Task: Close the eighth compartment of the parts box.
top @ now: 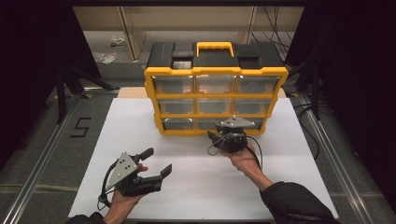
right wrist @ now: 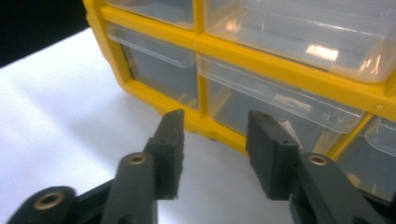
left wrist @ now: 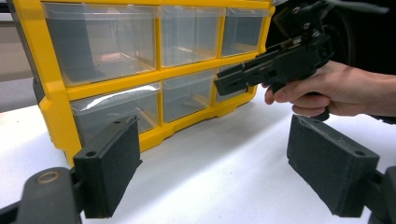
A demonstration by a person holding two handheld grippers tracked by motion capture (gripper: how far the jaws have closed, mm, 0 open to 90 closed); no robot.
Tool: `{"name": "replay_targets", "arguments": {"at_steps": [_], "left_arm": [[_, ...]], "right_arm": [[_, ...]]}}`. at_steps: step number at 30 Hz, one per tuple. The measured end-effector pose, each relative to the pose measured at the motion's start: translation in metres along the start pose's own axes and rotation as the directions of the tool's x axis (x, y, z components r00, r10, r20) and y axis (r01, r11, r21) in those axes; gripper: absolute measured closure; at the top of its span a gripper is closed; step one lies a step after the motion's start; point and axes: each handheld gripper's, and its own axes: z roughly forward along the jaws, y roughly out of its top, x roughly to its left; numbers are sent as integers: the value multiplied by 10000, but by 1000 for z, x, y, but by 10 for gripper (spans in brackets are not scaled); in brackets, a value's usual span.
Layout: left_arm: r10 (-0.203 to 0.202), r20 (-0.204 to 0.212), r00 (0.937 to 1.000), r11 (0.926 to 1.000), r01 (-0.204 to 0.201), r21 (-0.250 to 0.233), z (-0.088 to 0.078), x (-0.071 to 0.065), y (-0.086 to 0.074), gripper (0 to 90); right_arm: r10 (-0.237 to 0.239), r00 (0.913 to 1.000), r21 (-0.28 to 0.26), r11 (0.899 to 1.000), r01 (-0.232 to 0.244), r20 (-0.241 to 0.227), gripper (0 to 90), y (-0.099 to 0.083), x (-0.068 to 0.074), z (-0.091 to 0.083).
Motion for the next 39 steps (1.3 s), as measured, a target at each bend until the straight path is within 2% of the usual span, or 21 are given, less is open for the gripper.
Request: {"name": "replay_targets", "arguments": {"at_steps": [1, 8, 20, 39], "left_arm": [[4, 3, 10000, 10000, -4, 2, 0, 0, 0, 169], [11, 42, 10000, 10000, -11, 22, 0, 0, 0, 169], [29, 141, 9999, 10000, -30, 81, 1, -1, 0, 167], [70, 170, 9998, 9999, -72, 85, 1, -1, 0, 167]], "right_arm": [[0, 10000, -44, 10000, -1, -64, 530, 0, 2, -3], [-1, 9991, -308, 9995, -13, -430, 475, 1, 9, -15], [-146, 9975, -821, 9966, 88, -697, 360, 2, 19, -30], [-220, 9945, -1491, 9888, 65, -1021, 284, -2, 24, -55]]}}
